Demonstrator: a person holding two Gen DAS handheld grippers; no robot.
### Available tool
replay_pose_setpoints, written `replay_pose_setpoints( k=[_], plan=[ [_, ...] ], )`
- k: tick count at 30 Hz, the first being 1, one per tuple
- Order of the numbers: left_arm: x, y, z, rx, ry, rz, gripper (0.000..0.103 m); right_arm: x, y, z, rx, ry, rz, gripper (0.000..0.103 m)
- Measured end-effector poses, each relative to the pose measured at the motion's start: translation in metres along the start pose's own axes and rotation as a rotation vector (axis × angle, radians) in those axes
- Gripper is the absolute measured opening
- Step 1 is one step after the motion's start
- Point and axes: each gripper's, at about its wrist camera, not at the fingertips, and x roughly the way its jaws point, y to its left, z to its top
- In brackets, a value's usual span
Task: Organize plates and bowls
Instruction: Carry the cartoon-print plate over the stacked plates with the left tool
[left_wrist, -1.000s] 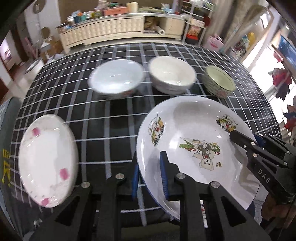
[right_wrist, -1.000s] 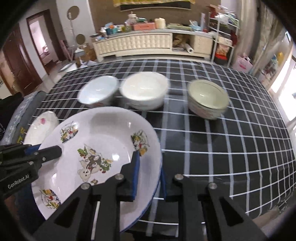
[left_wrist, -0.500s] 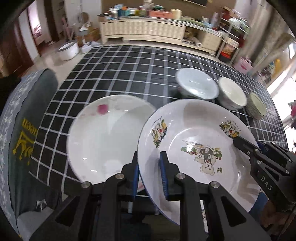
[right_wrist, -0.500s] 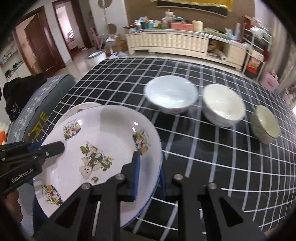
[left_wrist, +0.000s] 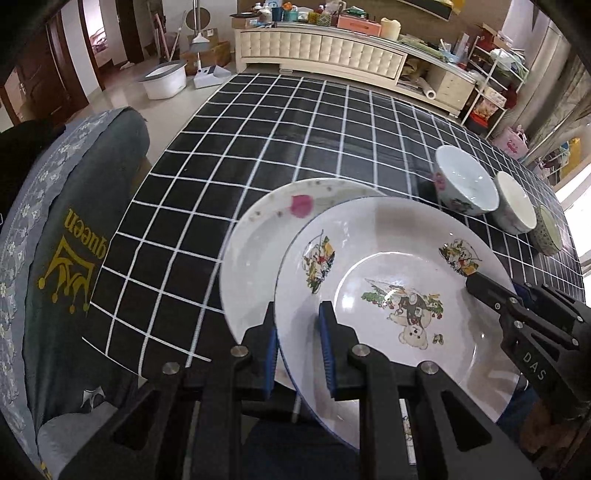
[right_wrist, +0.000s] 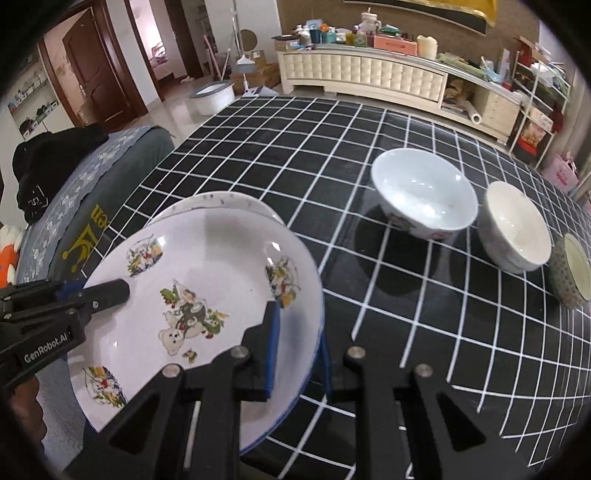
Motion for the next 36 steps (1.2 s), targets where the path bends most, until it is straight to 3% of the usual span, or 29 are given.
replay_pose_setpoints(
  k=[12, 36],
  plan=[
    [0.016, 0.023, -0.005, -0.044, 0.028, -0.011, 0.019, 0.017, 0.013, 0.002, -0.034, 0.041, -0.011, 0.023],
    [0.041, 0.030, 0.003, -0.059, 0.050, -0.026, 0.018, 0.039, 0.006, 0.011, -0.014, 0.082, -0.007, 0.023]
  ],
)
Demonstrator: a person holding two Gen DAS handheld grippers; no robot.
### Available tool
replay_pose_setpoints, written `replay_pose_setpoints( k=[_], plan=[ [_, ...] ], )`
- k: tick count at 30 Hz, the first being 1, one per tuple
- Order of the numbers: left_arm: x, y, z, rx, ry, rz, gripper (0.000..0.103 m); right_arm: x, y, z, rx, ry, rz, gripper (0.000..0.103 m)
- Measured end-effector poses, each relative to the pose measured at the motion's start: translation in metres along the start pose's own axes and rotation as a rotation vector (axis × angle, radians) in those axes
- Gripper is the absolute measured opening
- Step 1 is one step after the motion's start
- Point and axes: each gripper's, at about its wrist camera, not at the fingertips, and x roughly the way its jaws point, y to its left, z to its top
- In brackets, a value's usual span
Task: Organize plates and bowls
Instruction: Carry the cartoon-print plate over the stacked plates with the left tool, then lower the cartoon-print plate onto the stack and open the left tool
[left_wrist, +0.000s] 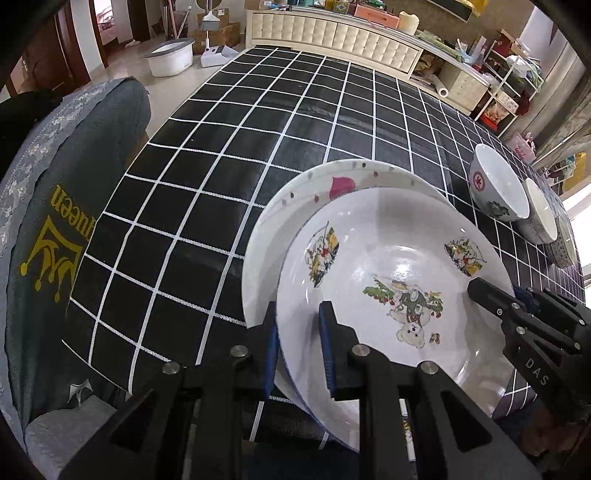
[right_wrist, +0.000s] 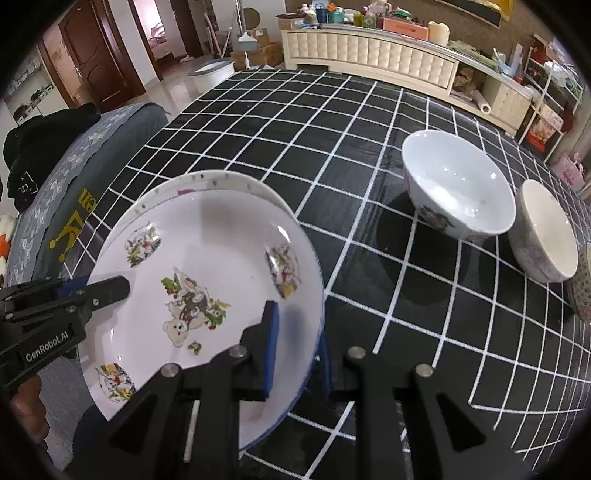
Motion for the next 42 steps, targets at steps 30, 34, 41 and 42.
replay_pose_setpoints(
  k=[30, 34, 41, 42],
  plan=[
    [-0.020, -0.015, -0.002, 0.055, -0.073, 0.049, 0.063, -0.005, -0.007, -0.003, 0.008, 0.045, 0.060, 0.053],
    [-0.035, -0.021, -0.004, 0.097, -0.093, 0.053, 0.063, -0.021, -0.014, -0.003, 0.031, 0.016, 0.062, 0.063],
    [-0.056, -0.046, -0.002, 0.156, -0.131, 0.025, 0.063, -0.047, -0.033, -0.004, 0.064, -0.022, 0.064, 0.066],
    [-0.059, -0.052, -0.002, 0.168, -0.140, 0.017, 0.063, -0.050, -0.035, -0.003, 0.062, -0.027, 0.058, 0.066]
  ],
)
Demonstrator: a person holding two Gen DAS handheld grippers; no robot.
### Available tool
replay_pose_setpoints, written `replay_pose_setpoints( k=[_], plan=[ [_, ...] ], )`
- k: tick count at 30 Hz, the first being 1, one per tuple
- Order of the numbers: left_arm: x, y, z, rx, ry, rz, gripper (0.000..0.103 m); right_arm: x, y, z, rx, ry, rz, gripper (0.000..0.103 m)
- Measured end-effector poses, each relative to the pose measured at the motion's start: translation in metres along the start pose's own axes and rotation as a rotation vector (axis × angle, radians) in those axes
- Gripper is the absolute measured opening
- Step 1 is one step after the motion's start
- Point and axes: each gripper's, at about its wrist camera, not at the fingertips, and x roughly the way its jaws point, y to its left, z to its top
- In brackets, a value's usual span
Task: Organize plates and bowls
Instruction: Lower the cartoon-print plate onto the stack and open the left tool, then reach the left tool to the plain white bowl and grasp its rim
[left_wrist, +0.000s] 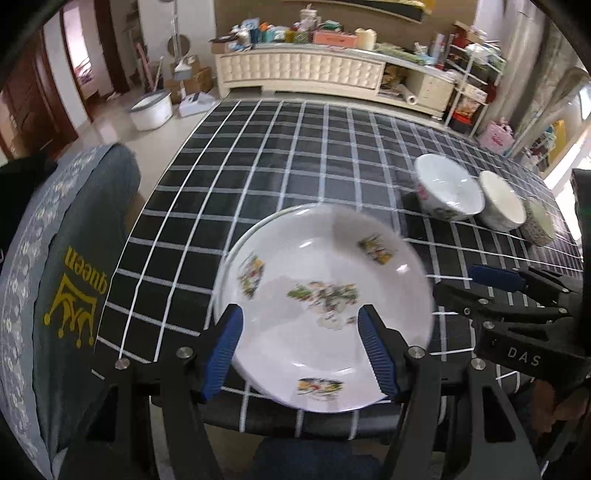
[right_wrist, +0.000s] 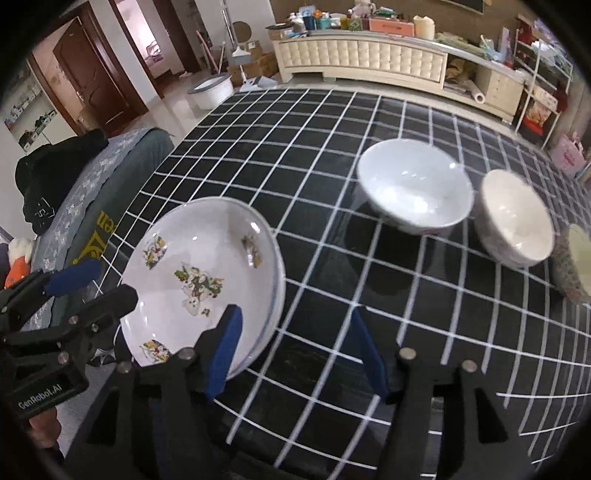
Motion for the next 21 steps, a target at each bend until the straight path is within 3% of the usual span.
replay_pose_setpoints(
  k=[8, 21],
  plan=[
    [-0.010, -0.037, 0.022, 0.054, -0.034, -0.056, 0.063, -0.025, -0.039, 0.012, 0.067, -0.059, -0.039, 0.066],
    [0.009, -0.084, 0.080, 0.110, -0.049, -0.102, 0.063, -0.025, -0.090, 0.043, 0.085, -0.079, -0.062, 0.067]
  ],
)
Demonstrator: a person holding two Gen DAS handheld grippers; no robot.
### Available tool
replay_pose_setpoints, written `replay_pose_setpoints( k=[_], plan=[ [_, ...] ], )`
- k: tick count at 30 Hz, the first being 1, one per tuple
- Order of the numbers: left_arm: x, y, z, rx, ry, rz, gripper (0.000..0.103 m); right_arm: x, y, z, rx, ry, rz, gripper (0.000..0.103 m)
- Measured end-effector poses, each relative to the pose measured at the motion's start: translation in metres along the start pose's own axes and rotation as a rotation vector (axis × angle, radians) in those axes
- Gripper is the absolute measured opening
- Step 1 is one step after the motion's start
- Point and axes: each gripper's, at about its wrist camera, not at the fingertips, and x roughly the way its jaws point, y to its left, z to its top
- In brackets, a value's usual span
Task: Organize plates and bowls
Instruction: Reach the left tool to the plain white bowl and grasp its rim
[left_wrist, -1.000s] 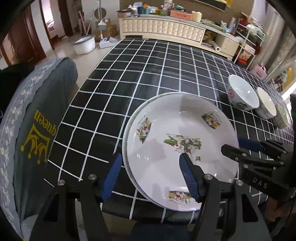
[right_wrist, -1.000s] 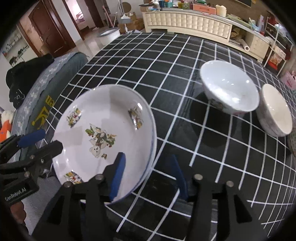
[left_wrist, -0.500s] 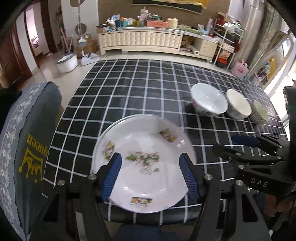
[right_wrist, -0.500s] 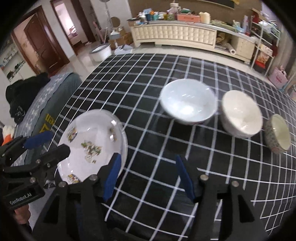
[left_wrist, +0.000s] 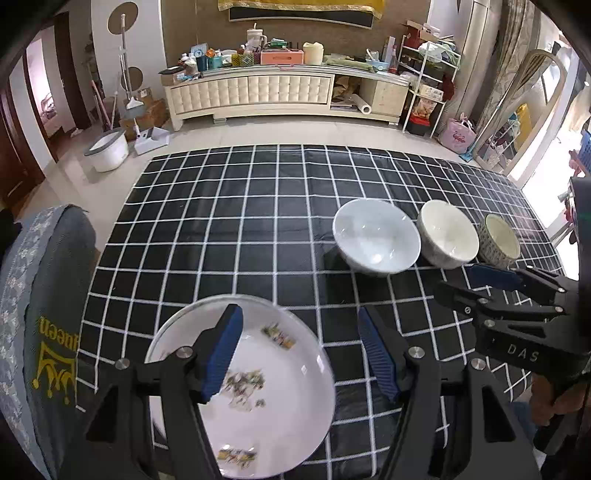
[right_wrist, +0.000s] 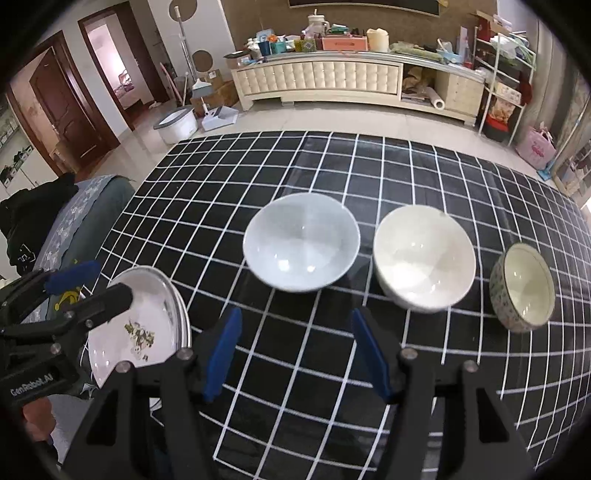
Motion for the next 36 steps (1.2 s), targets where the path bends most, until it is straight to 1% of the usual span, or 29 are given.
replay_pose_setpoints(
  k=[2, 10, 12, 14, 18, 25, 30, 32, 36],
  plan=[
    [0.007, -0.004, 0.008, -0.002, 0.006, -0.014, 0.063, 0.002, -0.003, 0.006, -0.011, -0.002, 0.003, 0.067],
    [0.036, -0.017, 0.037, -0.003, 0.033, -0.025, 0.063, 0.014, -0.017, 0.031, -0.056, -0.007, -0.031, 0.067],
    [0.045, -0.019, 0.045, -0.001, 0.040, -0.019, 0.063, 0.019, -0.021, 0.038, -0.067, -0.006, -0.026, 0.067],
    [0.052, -0.022, 0.051, 0.000, 0.043, -0.010, 0.063, 0.026, -0.025, 0.045, -0.077, 0.003, -0.013, 0.067],
    [0.067, -0.022, 0.063, -0.005, 0.054, -0.009, 0.063, 0.038, -0.029, 0.054, -0.122, 0.019, -0.025, 0.067],
    [0.091, -0.021, 0.072, 0.000, 0.090, 0.005, 0.063, 0.065, -0.035, 0.063, -0.145, 0.067, 0.001, 0.066],
    [0.113, -0.022, 0.071, -0.001, 0.122, 0.012, 0.062, 0.084, -0.039, 0.068, -0.161, 0.088, 0.022, 0.057],
    [0.121, -0.022, 0.071, 0.010, 0.138, 0.018, 0.062, 0.092, -0.040, 0.069, -0.172, 0.105, 0.016, 0.050],
    [0.134, -0.028, 0.066, 0.028, 0.171, 0.014, 0.056, 0.100, -0.037, 0.068, -0.212, 0.122, 0.001, 0.043]
  ],
)
